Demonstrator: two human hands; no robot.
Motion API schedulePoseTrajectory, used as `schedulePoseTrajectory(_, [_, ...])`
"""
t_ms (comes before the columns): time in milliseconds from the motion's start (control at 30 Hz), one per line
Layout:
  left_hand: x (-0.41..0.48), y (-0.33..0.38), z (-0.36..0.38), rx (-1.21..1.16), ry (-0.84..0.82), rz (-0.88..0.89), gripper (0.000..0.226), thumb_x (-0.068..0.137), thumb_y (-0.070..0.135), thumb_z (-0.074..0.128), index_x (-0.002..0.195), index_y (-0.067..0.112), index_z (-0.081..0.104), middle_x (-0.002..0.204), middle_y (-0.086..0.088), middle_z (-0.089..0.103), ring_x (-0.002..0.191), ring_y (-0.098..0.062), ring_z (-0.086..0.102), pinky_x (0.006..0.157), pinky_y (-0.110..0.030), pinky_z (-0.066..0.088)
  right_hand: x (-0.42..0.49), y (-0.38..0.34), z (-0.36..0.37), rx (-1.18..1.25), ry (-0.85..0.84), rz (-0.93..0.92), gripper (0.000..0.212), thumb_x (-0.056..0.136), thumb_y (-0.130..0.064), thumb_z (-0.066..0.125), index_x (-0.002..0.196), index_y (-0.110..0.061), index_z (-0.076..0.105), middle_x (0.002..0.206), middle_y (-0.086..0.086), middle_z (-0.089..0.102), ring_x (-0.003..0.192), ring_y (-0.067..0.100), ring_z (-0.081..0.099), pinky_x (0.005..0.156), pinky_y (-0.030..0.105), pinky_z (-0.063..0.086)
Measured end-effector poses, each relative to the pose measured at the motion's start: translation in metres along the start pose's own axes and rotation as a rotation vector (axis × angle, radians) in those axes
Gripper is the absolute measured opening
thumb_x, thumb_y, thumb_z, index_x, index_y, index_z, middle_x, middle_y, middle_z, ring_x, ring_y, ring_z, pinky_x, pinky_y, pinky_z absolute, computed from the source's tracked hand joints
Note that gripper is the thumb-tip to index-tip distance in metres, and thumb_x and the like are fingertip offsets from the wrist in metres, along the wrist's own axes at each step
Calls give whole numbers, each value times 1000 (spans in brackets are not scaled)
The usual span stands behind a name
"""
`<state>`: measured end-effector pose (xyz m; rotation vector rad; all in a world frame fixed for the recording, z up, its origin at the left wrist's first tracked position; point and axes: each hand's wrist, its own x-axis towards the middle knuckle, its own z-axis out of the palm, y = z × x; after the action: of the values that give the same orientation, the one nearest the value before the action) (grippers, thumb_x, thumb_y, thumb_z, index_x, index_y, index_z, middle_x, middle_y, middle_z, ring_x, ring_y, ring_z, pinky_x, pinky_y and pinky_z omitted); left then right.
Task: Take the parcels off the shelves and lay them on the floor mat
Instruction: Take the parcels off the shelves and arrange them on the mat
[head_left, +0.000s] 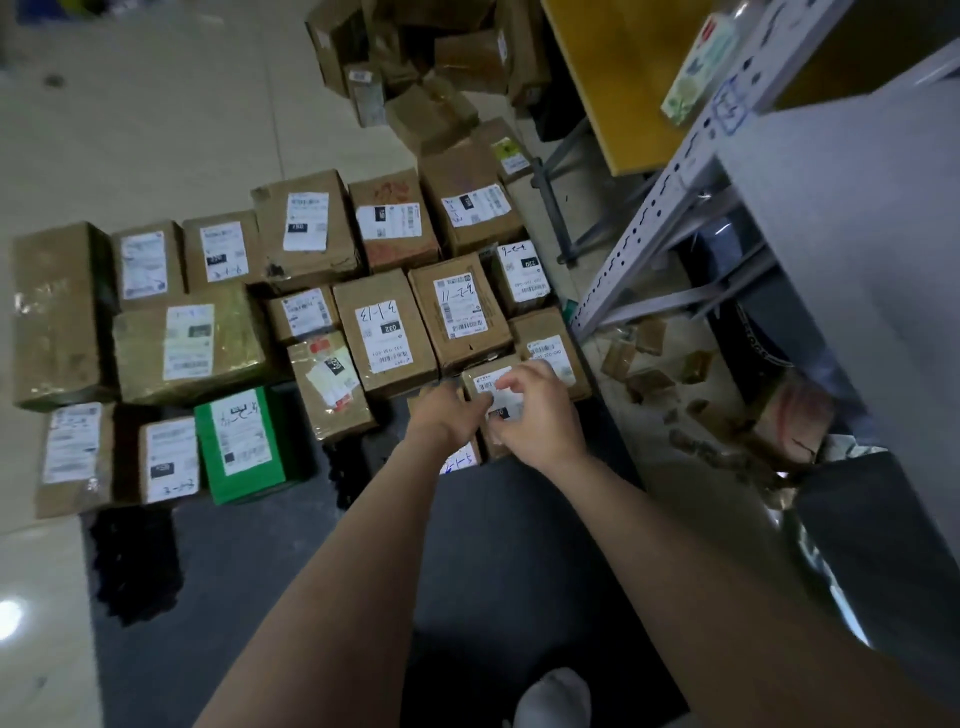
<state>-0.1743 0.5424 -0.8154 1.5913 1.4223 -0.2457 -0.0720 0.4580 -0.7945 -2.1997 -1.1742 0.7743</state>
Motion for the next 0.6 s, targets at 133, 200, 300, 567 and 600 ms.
schedulePoseTrajectory(133, [-56,70,-40,-9,40,110,60,93,47,54,134,4,51,136,-20,53,117,-36,56,91,-38,49,-16,-55,-71,31,107,-41,26,74,-5,73,99,-9,66,113,3,54,93,21,62,81,35,53])
schedulePoseTrajectory(200, [-84,106,-58,-5,70,167,62,91,48,56,135,5,50,136,-19,53,116,-34,56,92,-38,50,-27,-77,-108,28,167,-64,27,73,-2,72,98,-9,66,112,3,55,93,22,62,81,39,54])
schedulePoseTrajectory(300, [-121,158,-81,57,116,289,57,91,47,58,129,5,54,132,-18,54,110,-33,58,82,-34,47,-44,-102,-163,-17,245,-73,31,75,-2,72,103,-11,64,116,1,53,93,22,62,80,44,55])
schedulePoseTrajectory(567, [-210,291,-100,136,126,582,54,92,42,60,132,7,50,135,-15,49,115,-31,53,83,-32,42,-86,-132,-305,-61,470,-96,35,76,-3,70,109,-11,63,120,3,55,95,24,64,72,44,58])
schedulePoseTrajectory(600, [-219,306,-98,140,124,613,55,92,41,61,133,7,50,136,-15,48,116,-31,53,87,-33,43,-91,-133,-322,-65,495,-95,35,76,-3,70,109,-11,63,119,3,55,95,23,64,72,44,58])
